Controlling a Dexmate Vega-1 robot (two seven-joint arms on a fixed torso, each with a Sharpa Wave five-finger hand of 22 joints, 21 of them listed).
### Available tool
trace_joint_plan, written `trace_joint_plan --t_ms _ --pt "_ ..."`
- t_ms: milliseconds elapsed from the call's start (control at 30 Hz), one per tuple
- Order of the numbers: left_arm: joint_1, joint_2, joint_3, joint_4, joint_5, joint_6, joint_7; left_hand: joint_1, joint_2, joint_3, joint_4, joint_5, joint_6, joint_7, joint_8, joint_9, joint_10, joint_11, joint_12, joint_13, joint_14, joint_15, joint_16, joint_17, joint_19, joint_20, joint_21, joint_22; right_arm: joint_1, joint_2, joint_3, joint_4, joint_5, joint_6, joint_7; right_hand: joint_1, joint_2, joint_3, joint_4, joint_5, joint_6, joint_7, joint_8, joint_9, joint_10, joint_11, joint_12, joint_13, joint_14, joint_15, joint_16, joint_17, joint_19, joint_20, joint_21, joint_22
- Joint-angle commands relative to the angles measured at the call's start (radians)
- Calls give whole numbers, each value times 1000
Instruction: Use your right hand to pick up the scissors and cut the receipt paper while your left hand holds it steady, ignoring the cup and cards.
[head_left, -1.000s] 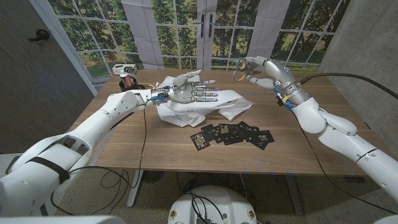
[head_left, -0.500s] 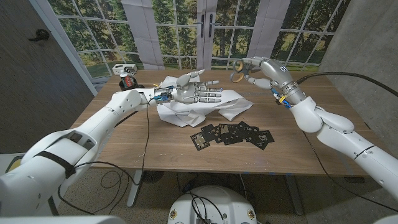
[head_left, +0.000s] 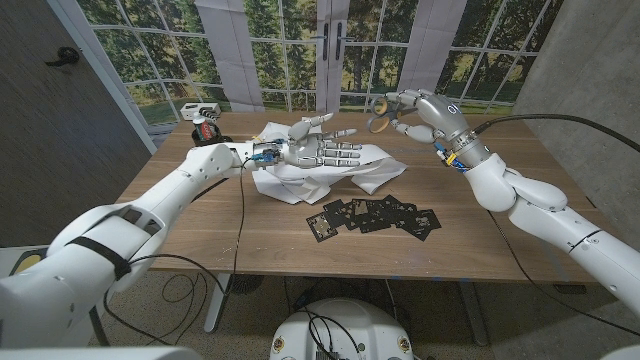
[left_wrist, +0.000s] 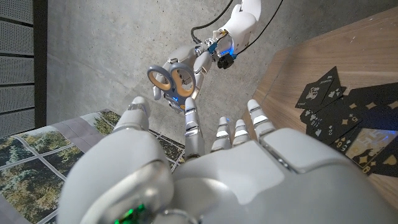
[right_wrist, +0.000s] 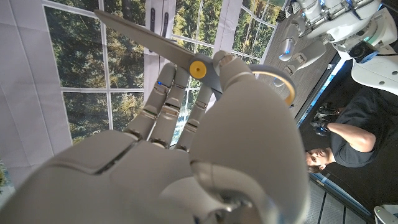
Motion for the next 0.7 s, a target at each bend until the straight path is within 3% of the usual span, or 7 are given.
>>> trace_joint_plan --t_ms 33,700 --pt "-37 -48 22 83 29 -3 -58 10 3 3 -4 -2 0 -20 -3 3 -7 3 -1 1 -10 4 -1 4 -9 1 -7 3 15 -1 -20 -1 -9 -1 -11 11 11 34 0 4 5 -1 -2 6 65 -58 2 56 102 -234 -3 3 -3 -63 9 -1" --pt "-51 -82 28 122 64 -16 -98 15 6 4 -4 -2 1 -16 0 2 -11 3 1 1 -12 4 2 4 -12 2 -13 3 48 5 -51 24 -28 2 -15 12 10 37 -1 3 3 0 -3 6 62 -59 0 60 106 -234 -9 5 -12 -63 22 -1"
